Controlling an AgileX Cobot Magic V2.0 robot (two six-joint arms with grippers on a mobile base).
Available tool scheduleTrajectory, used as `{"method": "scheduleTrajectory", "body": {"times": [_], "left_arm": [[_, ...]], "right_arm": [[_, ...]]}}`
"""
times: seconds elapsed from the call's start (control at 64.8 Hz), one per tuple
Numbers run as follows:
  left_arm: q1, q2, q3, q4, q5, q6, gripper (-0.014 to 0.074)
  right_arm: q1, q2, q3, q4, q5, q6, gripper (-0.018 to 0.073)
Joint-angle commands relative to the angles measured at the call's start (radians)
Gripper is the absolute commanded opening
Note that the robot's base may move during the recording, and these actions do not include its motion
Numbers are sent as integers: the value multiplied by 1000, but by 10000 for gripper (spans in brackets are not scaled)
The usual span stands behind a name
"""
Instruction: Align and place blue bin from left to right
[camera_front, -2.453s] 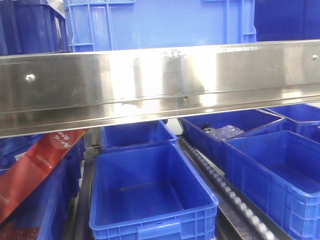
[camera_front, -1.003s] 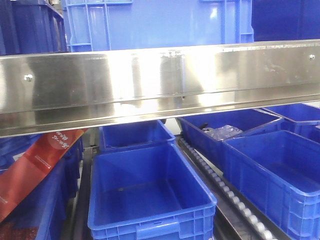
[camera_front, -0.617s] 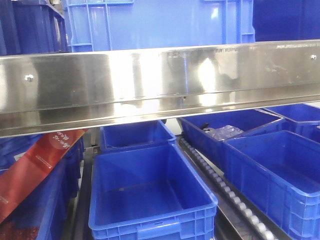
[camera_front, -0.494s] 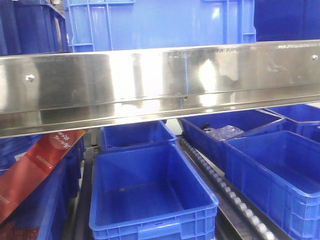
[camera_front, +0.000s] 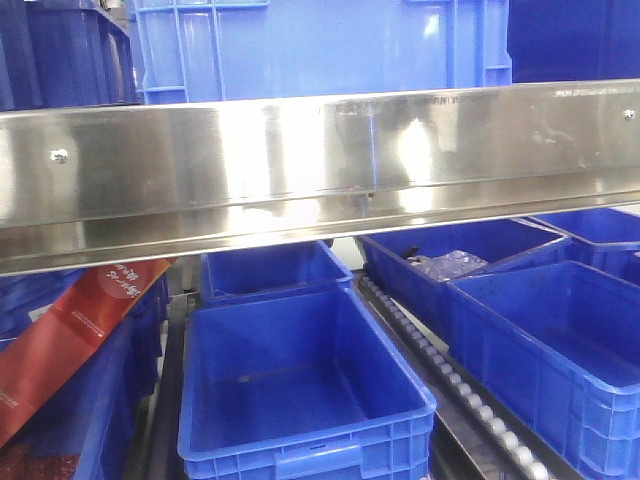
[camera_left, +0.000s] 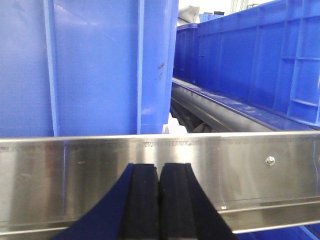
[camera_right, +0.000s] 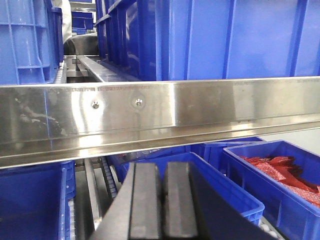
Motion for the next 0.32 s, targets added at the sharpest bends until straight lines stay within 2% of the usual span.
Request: {"method": "scheduleTrajectory", "body": {"times": [0.0, 0.309], "left_arm": [[5, -3, -3, -4, -16, 1, -111], [5, -3, -3, -4, -16, 1, -111]], "right_arm": [[-2, -4, 0, 1, -19, -11, -70], [-2, -4, 0, 1, -19, -11, -70]]}}
